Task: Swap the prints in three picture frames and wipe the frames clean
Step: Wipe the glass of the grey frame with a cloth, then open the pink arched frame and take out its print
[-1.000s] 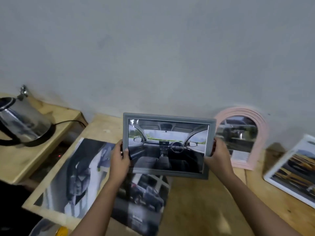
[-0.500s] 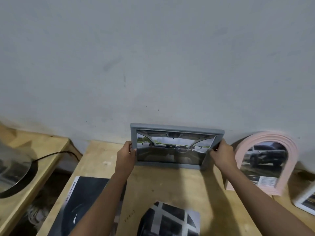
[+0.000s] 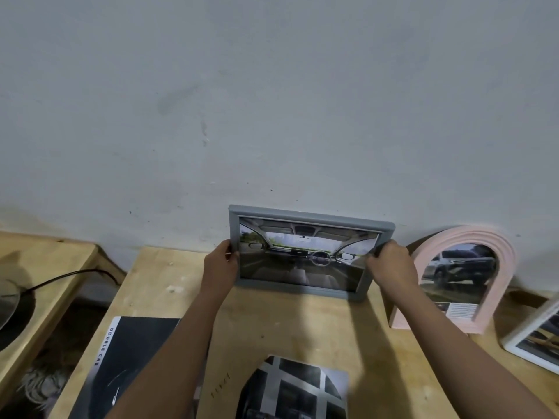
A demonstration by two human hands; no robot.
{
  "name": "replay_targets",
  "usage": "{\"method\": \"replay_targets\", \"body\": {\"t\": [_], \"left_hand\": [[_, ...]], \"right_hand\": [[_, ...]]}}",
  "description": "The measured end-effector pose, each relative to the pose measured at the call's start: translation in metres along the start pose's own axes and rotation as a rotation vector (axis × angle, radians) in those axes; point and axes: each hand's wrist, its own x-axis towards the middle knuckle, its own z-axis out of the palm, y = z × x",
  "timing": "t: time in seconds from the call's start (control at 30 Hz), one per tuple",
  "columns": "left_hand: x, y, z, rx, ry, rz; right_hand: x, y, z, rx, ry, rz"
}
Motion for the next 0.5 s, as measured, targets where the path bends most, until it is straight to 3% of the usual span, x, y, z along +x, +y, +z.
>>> {"method": "replay_targets", "body": {"t": [0.2,0.3,0.5], "left_hand": [[-0.006,0.003,0.003,0.085,0.032,0.017],[-0.009,0.012,0.005,0.057,0.023,-0.062],[-0.017,0.05,0.019,-0.093,0.093,-0.225]], "right_hand": [[-0.005,0.0,0.0,0.016,0.014,0.004],[-0.01,-0.001,-0.002,0.056,0.018,-0.015],[-0.03,0.015,0.002,0.355,0.003,-0.065]]}}
